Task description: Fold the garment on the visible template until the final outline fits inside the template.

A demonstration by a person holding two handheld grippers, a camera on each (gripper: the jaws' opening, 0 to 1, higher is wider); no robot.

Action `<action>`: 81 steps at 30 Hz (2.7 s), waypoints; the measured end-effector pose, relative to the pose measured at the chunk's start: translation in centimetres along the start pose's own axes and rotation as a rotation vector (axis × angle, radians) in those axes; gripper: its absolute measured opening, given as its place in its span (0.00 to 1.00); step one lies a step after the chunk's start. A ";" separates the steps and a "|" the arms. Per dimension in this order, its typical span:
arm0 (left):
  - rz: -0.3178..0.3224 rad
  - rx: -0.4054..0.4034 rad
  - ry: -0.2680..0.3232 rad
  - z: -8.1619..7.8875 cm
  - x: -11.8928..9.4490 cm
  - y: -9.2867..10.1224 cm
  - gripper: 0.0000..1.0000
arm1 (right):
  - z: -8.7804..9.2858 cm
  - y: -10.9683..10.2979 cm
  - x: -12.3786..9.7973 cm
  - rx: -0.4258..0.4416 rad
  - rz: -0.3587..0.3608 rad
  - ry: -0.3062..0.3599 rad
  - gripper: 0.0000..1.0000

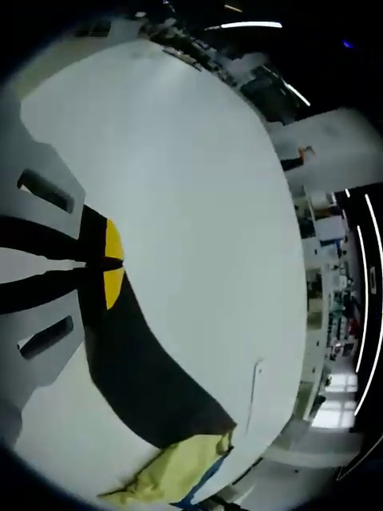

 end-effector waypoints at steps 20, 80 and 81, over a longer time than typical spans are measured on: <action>-0.070 0.066 -0.088 -0.2 3.7 -1.8 0.00 | -0.8 6.0 4.1 0.046 0.125 -0.017 0.00; 0.365 0.046 0.197 1.1 -5.0 7.4 0.98 | 1.3 -8.9 0.7 -0.356 -0.303 0.072 0.75; 0.374 0.054 0.202 1.2 -5.1 7.6 0.98 | 1.4 -9.4 0.6 -0.362 -0.315 0.074 0.75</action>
Point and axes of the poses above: the point that each gripper's makers call its tool centre point, and the gripper's own axes: x roughly forward along the fingers, y roughly to its right, z roughly out of its underside, the point moved 4 cm from there along -x, roughly backward along the fingers, and after that the axes turned 12 degrees about -x, right-handed, at the moved point
